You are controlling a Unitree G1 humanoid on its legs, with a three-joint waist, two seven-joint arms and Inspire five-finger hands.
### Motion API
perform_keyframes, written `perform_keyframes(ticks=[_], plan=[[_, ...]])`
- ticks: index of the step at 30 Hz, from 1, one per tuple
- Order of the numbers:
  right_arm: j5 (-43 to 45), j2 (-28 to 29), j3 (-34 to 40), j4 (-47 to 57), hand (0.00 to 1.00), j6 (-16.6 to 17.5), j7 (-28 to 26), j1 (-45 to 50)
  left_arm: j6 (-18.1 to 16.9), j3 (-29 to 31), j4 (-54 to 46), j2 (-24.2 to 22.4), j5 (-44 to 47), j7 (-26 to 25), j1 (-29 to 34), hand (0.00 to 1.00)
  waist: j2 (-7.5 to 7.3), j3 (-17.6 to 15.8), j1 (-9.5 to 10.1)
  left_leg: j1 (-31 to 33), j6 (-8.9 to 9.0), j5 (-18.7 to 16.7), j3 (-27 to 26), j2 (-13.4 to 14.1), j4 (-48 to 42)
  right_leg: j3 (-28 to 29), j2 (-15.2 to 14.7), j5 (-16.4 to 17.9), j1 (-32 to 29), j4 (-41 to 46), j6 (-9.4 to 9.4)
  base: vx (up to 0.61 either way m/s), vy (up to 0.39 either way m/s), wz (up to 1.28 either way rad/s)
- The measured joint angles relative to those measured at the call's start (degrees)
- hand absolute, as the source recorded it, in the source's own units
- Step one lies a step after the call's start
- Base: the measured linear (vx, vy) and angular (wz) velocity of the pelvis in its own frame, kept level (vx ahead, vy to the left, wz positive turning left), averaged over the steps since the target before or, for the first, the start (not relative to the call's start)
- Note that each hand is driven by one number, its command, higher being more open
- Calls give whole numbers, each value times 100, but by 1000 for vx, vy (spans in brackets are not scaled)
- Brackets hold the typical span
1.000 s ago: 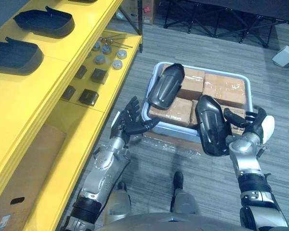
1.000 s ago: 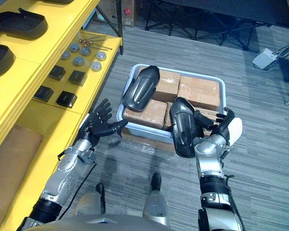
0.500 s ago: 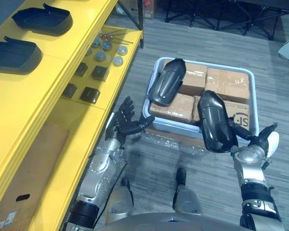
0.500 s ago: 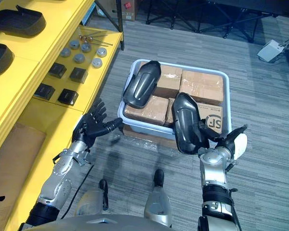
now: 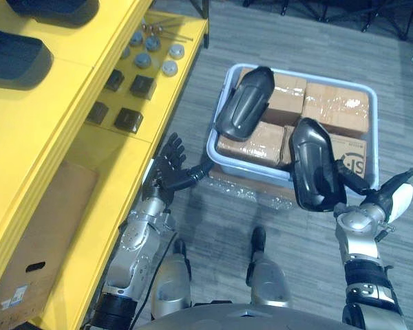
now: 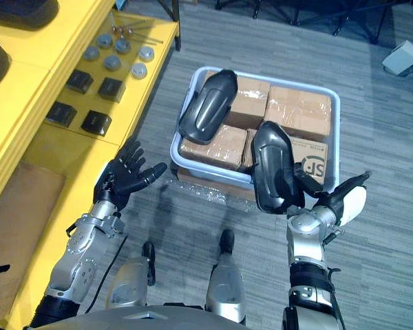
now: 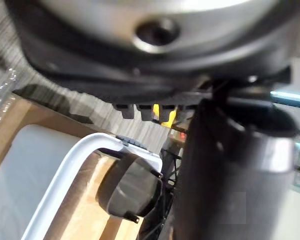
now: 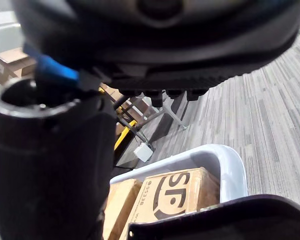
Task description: Walk over and take three plastic housings, then place them on the shelf
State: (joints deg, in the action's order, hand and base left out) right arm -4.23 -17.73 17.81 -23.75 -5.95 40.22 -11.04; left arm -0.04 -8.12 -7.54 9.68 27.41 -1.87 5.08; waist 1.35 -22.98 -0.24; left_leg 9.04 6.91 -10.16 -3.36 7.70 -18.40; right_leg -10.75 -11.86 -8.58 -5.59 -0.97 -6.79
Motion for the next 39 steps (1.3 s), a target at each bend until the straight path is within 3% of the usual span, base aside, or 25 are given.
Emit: perform_keyframes(ticks=[12, 18, 21, 25, 39], plan=[[-6, -239, 28, -104, 100, 193, -1, -270, -1, -9, 37, -4, 9, -76, -44, 100, 124, -299, 13, 286, -21, 20, 101, -8, -72, -65, -7, 25, -264, 161, -10, -2, 5, 3], [-218, -761, -228, -220, 100, 650, 6, -691, -4, -11, 155, -21, 159, -145, -121, 100, 197, -367, 39, 501, -26, 69, 211, -16, -144, -142, -33, 128, -498, 418, -24, -15, 5, 8], [-154, -1021, -343, -316, 100, 1065, 2, -916, -14, -54, 325, -36, 173, -150, -223, 100, 264, -407, 87, 680, -19, 140, 272, -37, -146, -164, -64, 176, -736, 609, -10, -40, -8, 10], [178, -1081, -450, -376, 100, 1271, -195, -1160, -15, -57, 505, -50, 176, -153, -235, 100, 290, -422, 124, 752, -13, 200, 348, -46, -143, -220, -79, 200, -804, 715, -1, -29, -14, 9], [262, -1247, -612, -1201, 100, 1236, -561, -1300, -122, -253, 821, -81, 185, -175, -311, 100, 332, -447, 143, 983, -16, 344, 448, -115, -139, -304, -168, 209, -1029, 873, -6, -24, 0, 4]])
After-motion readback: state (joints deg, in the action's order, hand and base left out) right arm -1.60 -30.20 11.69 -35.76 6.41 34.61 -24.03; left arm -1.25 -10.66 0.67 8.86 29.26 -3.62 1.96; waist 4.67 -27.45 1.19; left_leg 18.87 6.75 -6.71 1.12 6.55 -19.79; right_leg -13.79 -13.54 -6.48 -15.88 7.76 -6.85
